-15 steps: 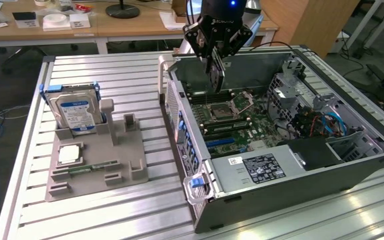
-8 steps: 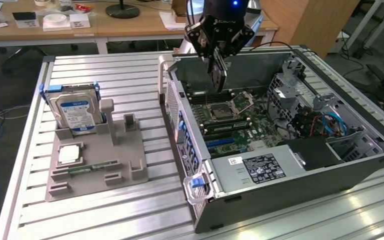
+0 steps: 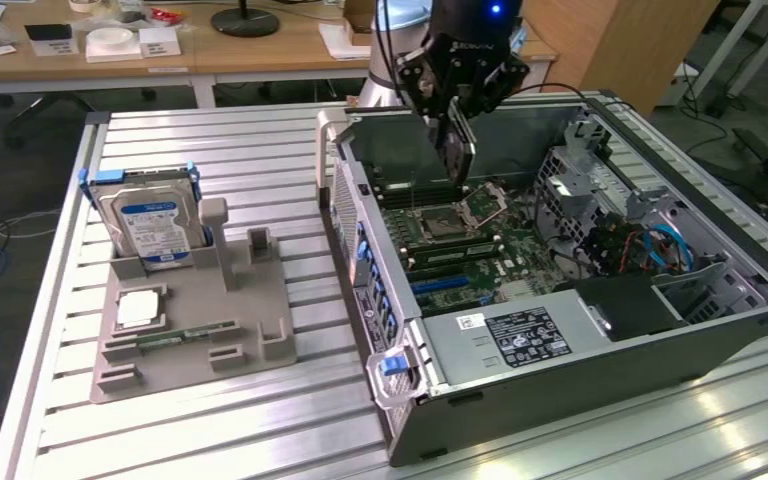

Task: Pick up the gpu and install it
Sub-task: 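Pick up the gpu and move the gpu toward the slot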

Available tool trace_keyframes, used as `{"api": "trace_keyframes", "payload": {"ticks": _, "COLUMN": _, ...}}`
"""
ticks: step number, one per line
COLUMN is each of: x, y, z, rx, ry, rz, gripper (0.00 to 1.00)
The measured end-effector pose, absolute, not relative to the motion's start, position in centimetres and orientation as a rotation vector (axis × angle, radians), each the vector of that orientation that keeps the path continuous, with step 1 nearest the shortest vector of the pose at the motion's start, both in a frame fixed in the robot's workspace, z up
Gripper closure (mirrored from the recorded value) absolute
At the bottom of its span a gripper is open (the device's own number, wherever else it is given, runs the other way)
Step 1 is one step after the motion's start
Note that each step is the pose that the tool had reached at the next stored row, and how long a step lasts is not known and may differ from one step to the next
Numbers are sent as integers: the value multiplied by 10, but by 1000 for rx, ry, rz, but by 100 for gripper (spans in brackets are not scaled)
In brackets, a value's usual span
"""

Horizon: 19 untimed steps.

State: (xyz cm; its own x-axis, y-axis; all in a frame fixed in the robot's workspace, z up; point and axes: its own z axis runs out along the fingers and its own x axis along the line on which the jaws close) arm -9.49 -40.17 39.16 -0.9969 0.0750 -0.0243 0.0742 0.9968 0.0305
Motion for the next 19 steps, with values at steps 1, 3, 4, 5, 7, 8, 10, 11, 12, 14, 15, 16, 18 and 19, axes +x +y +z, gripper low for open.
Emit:
{"api": "trace_keyframes", "payload": {"ticks": 1, "x": -93, "y": -402, "z": 391, "rx": 116, "ry": 3114, "rz": 44, "gripper": 71}}
{"api": "trace_keyframes", "payload": {"ticks": 3, "x": -85, "y": -403, "z": 390, "rx": 116, "ry": 3114, "rz": 42, "gripper": 71}}
{"api": "trace_keyframes", "payload": {"ticks": 4, "x": -80, "y": -403, "z": 390, "rx": 116, "ry": 3114, "rz": 42, "gripper": 71}}
{"api": "trace_keyframes", "payload": {"ticks": 5, "x": -75, "y": -403, "z": 390, "rx": 116, "ry": 3114, "rz": 42, "gripper": 71}}
{"api": "trace_keyframes", "payload": {"ticks": 7, "x": -66, "y": -403, "z": 389, "rx": 117, "ry": 3116, "rz": 41, "gripper": 71}}
{"api": "trace_keyframes", "payload": {"ticks": 8, "x": -62, "y": -403, "z": 389, "rx": 116, "ry": 3117, "rz": 41, "gripper": 71}}
{"api": "trace_keyframes", "payload": {"ticks": 10, "x": -53, "y": -403, "z": 388, "rx": 117, "ry": 3119, "rz": 41, "gripper": 71}}
{"api": "trace_keyframes", "payload": {"ticks": 11, "x": -48, "y": -403, "z": 388, "rx": 117, "ry": 3120, "rz": 41, "gripper": 71}}
{"api": "trace_keyframes", "payload": {"ticks": 12, "x": -44, "y": -403, "z": 388, "rx": 117, "ry": 3121, "rz": 41, "gripper": 71}}
{"api": "trace_keyframes", "payload": {"ticks": 14, "x": -34, "y": -403, "z": 387, "rx": 117, "ry": 3123, "rz": 41, "gripper": 71}}
{"api": "trace_keyframes", "payload": {"ticks": 15, "x": -30, "y": -403, "z": 386, "rx": 117, "ry": 3123, "rz": 41, "gripper": 71}}
{"api": "trace_keyframes", "payload": {"ticks": 16, "x": -26, "y": -403, "z": 386, "rx": 117, "ry": 3124, "rz": 41, "gripper": 71}}
{"api": "trace_keyframes", "payload": {"ticks": 18, "x": -16, "y": -403, "z": 384, "rx": 117, "ry": 3126, "rz": 41, "gripper": 71}}
{"api": "trace_keyframes", "payload": {"ticks": 19, "x": -12, "y": -403, "z": 383, "rx": 117, "ry": 3126, "rz": 41, "gripper": 71}}
